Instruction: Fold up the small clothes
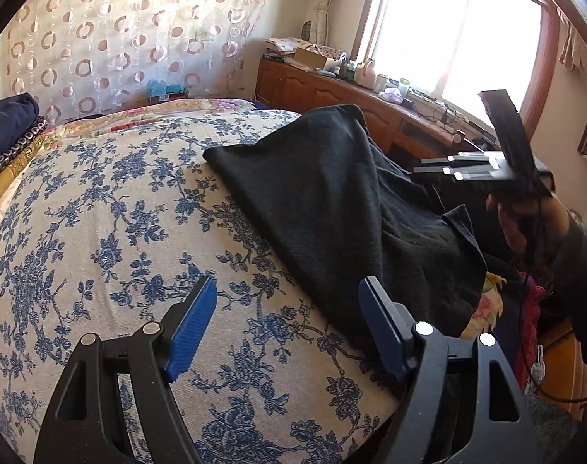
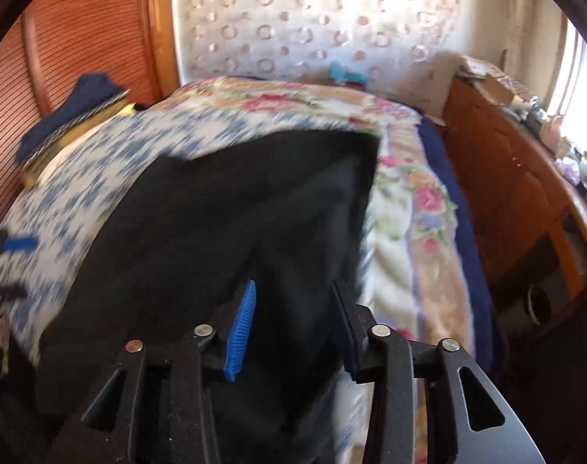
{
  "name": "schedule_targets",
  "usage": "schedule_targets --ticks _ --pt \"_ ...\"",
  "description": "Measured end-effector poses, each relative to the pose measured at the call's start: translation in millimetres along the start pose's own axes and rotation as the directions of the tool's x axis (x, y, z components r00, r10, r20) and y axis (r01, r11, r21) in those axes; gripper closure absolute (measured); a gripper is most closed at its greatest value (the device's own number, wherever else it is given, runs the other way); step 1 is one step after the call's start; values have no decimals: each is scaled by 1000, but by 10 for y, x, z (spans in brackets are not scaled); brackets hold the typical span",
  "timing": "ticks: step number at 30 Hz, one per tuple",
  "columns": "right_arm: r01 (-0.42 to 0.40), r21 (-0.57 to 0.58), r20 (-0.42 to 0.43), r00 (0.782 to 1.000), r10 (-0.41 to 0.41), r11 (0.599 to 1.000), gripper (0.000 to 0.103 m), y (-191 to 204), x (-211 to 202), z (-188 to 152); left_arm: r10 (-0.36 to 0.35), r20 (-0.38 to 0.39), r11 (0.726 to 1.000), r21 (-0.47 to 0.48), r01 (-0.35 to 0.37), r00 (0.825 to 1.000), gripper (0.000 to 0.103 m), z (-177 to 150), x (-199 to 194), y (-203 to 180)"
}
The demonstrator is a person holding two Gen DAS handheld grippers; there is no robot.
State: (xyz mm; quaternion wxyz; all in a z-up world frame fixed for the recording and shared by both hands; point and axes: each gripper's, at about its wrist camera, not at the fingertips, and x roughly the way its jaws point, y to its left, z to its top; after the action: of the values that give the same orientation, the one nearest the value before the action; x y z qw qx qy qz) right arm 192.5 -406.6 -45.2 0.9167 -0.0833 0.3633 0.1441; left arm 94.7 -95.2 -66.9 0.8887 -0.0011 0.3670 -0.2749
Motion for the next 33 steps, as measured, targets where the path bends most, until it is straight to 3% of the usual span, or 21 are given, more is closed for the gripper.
schedule_targets --ticks 5,8,13,16,22,33 --pt "-17 -27 -70 997 15 999 59 157 43 -385 -7 -17 1000 26 8 1000 26 -5 41 -102" --pt "-53 14 -92 994 54 999 59 28 -116 -559 -8 -23 999 32 9 1000 26 -18 51 -137" --pt "40 69 -149 988 -29 997 59 -335 -389 -865 -18 -28 999 34 19 999 26 -25 63 -192" --pt "51 130 -121 992 -36 990 59 -482 -483 -986 -22 -42 999 42 24 999 26 -41 99 -239" --pt "-24 240 -12 1000 27 971 52 -507 -426 -1137 -32 -71 998 51 36 997 26 -112 137 -340" --pt "-50 297 1 999 52 954 52 -521 -337 -1333 -47 -103 997 56 53 994 26 -274 160 -509"
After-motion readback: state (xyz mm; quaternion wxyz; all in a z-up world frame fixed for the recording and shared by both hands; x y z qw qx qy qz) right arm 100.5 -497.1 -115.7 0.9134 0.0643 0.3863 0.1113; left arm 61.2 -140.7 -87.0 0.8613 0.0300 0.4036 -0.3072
